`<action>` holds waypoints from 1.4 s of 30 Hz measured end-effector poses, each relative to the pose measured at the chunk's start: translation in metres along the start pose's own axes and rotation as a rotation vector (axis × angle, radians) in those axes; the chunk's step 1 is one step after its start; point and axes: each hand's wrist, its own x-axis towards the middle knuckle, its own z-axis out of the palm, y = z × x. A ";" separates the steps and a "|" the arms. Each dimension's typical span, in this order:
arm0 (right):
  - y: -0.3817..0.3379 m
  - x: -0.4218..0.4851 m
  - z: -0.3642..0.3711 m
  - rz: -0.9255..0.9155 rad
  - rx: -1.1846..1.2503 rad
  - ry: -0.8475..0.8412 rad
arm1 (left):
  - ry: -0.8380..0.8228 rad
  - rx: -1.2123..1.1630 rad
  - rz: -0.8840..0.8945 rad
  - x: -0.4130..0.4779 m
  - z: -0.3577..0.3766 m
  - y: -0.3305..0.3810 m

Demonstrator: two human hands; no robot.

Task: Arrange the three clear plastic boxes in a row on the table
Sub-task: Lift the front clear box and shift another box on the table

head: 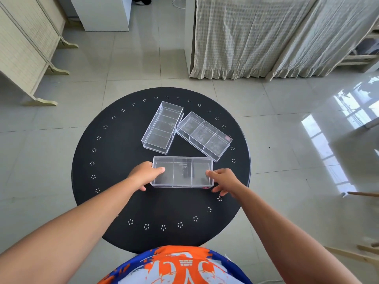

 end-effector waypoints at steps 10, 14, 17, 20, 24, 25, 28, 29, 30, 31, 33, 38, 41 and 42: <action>-0.006 0.043 -0.045 -0.275 -0.240 0.396 | 0.335 -0.003 0.565 0.018 -0.011 0.084; -0.013 0.060 -0.048 -0.343 -0.340 0.297 | 0.252 0.029 0.593 0.031 -0.011 0.127; -0.014 0.072 -0.047 -0.373 -0.358 0.256 | 0.207 0.050 0.556 0.042 -0.013 0.151; -0.012 0.078 -0.047 -0.384 -0.310 0.242 | 0.156 0.075 0.483 0.053 -0.014 0.164; -0.013 0.084 -0.057 -0.443 -0.217 0.211 | 0.051 0.015 0.353 0.061 -0.016 0.170; -0.014 0.085 -0.061 -0.460 -0.156 0.193 | 0.054 -0.008 0.343 0.061 -0.017 0.171; -0.022 0.085 -0.077 -0.484 0.039 0.149 | 0.103 -0.071 0.368 0.060 -0.021 0.177; -0.025 0.084 -0.083 -0.475 0.104 0.129 | 0.116 -0.098 0.378 0.059 -0.023 0.180; -0.028 0.083 -0.089 -0.452 0.177 0.102 | 0.126 -0.130 0.383 0.059 -0.025 0.182; -0.031 0.082 -0.096 -0.419 0.260 0.064 | 0.125 -0.172 0.381 0.058 -0.026 0.184; -0.037 0.080 -0.109 -0.345 0.425 -0.039 | 0.078 -0.281 0.365 0.055 -0.026 0.183; -0.046 0.077 -0.132 -0.156 0.564 -0.206 | -0.021 -0.318 0.364 0.050 -0.015 0.172; -0.052 0.077 -0.139 0.007 0.548 -0.282 | -0.028 -0.353 0.372 0.051 -0.010 0.167; -0.055 0.077 -0.141 0.060 0.528 -0.299 | -0.028 -0.363 0.377 0.051 -0.008 0.165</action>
